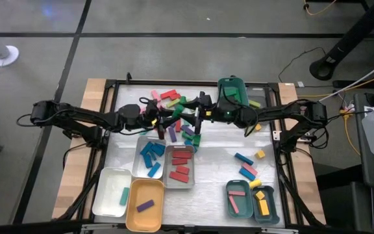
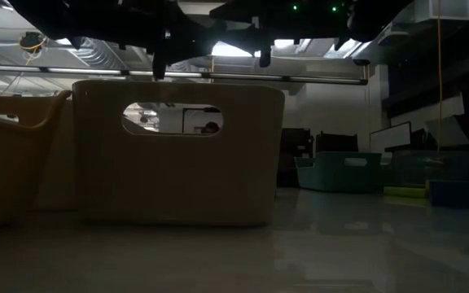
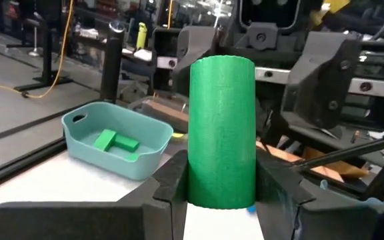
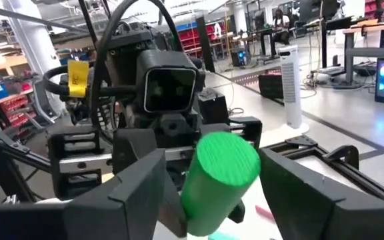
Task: Sort blocks
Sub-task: Put the green block into the top green bin
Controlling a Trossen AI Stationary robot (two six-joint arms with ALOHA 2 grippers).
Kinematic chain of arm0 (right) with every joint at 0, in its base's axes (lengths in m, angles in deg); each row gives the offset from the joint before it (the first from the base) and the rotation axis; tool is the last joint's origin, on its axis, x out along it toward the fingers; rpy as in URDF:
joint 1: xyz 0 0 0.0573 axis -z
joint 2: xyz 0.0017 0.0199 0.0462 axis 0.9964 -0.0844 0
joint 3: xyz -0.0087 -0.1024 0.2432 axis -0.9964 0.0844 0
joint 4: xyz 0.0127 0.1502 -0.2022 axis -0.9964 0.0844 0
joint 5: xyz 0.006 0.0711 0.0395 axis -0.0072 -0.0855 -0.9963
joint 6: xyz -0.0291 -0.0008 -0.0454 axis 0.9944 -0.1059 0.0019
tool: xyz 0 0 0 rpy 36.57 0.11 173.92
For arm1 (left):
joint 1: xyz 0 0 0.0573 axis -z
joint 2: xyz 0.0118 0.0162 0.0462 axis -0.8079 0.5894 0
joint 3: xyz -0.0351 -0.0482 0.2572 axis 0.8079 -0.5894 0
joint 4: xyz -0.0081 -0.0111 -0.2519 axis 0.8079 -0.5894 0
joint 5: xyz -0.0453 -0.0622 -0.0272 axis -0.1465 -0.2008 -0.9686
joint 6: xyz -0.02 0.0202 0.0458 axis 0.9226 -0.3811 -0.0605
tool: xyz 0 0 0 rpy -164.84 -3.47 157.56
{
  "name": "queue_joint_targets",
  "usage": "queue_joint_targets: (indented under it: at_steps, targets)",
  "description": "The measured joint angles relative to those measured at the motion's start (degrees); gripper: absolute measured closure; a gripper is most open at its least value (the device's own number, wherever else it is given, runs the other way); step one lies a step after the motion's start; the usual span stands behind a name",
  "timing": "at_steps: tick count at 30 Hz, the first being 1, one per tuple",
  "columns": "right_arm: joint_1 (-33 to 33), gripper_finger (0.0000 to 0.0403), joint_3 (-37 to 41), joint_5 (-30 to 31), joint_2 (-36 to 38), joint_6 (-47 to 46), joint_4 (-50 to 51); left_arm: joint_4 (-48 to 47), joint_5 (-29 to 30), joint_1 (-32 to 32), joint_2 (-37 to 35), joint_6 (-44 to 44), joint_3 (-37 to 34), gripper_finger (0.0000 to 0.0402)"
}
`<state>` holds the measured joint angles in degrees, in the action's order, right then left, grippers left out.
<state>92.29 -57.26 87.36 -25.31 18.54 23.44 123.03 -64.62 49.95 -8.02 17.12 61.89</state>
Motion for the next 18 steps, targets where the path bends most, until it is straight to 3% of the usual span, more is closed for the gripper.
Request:
queue_joint_targets:
  at_steps: [18]
  targets:
    - [0.00, 0.0168, 0.02, -3.01, -0.02, -0.09, -1.36, 1.81, 0.03, 0.26, -0.02, -1.44, 0.02, 0.0286]
